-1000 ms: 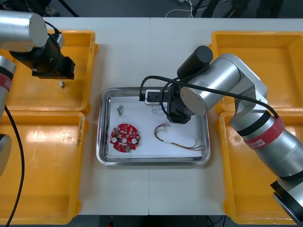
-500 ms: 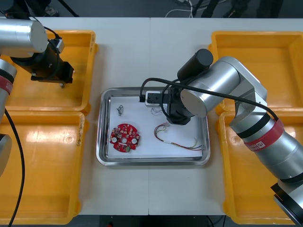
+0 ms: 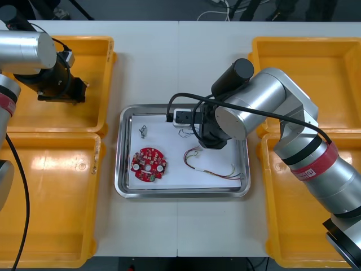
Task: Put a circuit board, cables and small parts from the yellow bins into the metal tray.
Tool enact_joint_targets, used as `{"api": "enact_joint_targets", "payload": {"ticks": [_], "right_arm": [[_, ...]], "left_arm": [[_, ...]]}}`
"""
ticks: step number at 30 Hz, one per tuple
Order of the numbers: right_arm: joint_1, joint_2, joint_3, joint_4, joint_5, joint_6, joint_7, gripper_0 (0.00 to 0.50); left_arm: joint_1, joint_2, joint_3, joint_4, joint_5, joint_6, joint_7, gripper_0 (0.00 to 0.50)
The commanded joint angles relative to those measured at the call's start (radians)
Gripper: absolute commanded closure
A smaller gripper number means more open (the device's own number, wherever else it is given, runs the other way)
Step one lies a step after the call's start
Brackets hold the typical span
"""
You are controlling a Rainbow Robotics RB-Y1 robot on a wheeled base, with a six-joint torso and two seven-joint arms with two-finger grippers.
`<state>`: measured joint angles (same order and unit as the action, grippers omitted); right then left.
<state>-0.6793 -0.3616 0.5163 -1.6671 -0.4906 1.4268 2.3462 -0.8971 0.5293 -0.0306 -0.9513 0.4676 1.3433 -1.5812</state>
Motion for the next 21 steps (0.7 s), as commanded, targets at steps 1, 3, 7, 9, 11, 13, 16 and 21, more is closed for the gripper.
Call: {"api": "enact_joint_targets", "payload": {"ticks": [1,3,7,9,11,13,16,21], "right_arm": [[-0.028,0.000,-0.028,-0.017,-0.013,0.057,-0.019,0.000],[-0.034,0.000,-0.038,-0.022,-0.016,0.075,-0.021,0.000],[-0.071,0.000,-0.078,-0.034,-0.036,0.167,-0.031,0.000],[-0.077,0.000,-0.090,-0.033,-0.045,0.188,-0.034,0.000],[-0.092,0.000,-0.121,-0.034,-0.065,0.234,-0.042,0.000],[-0.108,0.000,-0.150,-0.034,-0.080,0.279,-0.050,0.000],[-0.126,0.000,-0.176,-0.033,-0.085,0.330,-0.061,0.000],[-0.169,0.000,-0.254,-0.033,-0.092,0.440,-0.090,0.000]], "left_arm": [[-0.051,0.038,-0.012,0.014,-0.004,-0.039,-0.103,0.000],[-0.051,0.038,-0.012,0.020,-0.003,-0.047,-0.106,0.000],[-0.051,0.038,-0.014,0.026,-0.003,-0.055,-0.112,0.018],[-0.051,0.040,-0.014,0.026,-0.003,-0.055,-0.114,0.231],[-0.051,0.038,-0.014,0.026,-0.003,-0.053,-0.114,0.499],[-0.051,0.038,-0.014,0.025,-0.003,-0.053,-0.117,0.500],[-0.051,0.038,-0.014,0.026,-0.003,-0.053,-0.118,0.500],[-0.051,0.040,-0.012,0.026,-0.001,-0.047,-0.121,0.500]]}}
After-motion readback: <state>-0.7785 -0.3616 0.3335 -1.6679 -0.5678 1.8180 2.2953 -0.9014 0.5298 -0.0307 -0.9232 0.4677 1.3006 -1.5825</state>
